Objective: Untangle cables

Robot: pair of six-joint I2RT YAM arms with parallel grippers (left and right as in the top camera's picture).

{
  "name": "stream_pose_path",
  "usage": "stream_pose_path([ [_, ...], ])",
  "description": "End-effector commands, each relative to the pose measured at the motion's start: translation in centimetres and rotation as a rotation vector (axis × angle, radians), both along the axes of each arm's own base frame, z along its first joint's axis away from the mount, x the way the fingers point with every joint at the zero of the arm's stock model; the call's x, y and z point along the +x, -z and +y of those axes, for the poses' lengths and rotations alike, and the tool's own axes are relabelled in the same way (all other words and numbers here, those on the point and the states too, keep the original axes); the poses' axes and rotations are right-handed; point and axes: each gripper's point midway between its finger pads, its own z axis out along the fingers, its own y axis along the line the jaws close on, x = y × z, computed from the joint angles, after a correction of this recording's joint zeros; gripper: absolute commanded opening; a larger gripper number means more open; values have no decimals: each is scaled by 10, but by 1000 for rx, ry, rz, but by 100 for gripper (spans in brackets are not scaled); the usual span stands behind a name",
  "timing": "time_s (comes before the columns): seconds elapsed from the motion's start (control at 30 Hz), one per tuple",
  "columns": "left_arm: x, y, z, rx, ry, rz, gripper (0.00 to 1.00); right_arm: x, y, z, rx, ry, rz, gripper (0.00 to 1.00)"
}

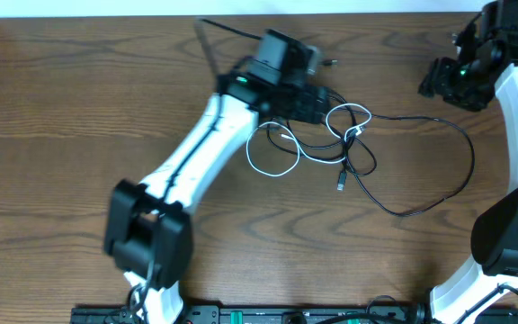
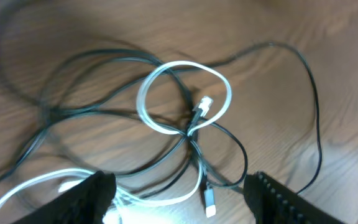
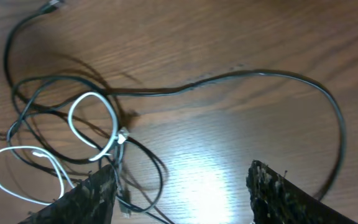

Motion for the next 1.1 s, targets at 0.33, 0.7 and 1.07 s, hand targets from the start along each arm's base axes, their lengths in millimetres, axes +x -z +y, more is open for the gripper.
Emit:
stream_pose_path([
  [0.33, -9, 94, -80, 31, 202, -57, 77, -3, 3, -2, -16, -27, 12, 66],
  [0.7, 12, 123, -82, 128, 126, -152, 75, -3, 3, -2, -19, -36, 11, 67],
  [1.07, 13, 114, -82, 118, 124, -163, 8, -4, 5, 3, -18, -49, 18, 68],
])
